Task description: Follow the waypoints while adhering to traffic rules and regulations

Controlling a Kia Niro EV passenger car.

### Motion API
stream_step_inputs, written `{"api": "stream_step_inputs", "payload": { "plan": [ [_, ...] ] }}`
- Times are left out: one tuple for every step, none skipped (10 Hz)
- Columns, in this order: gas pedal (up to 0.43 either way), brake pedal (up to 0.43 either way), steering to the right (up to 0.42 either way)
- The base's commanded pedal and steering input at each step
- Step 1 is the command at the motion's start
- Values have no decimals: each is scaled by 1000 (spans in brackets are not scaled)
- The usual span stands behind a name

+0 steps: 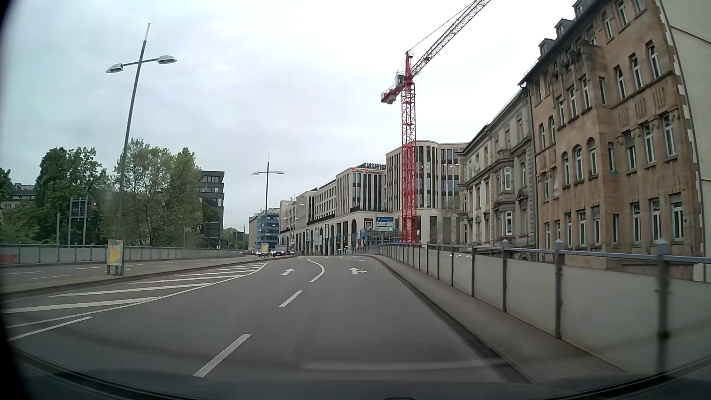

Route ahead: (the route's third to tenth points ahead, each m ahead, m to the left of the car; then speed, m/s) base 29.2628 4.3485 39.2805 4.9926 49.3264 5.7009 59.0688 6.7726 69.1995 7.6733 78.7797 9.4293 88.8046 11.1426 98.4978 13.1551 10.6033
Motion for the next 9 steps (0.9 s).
{"api": "stream_step_inputs", "payload": {
  "plan": [
    [118, 0, -10],
    [110, 0, -10],
    [110, 0, -9],
    [110, 0, -9],
    [110, 0, -11],
    [110, 0, -16],
    [110, 0, -19],
    [110, 0, -20],
    [110, 0, -21]
  ]
}}
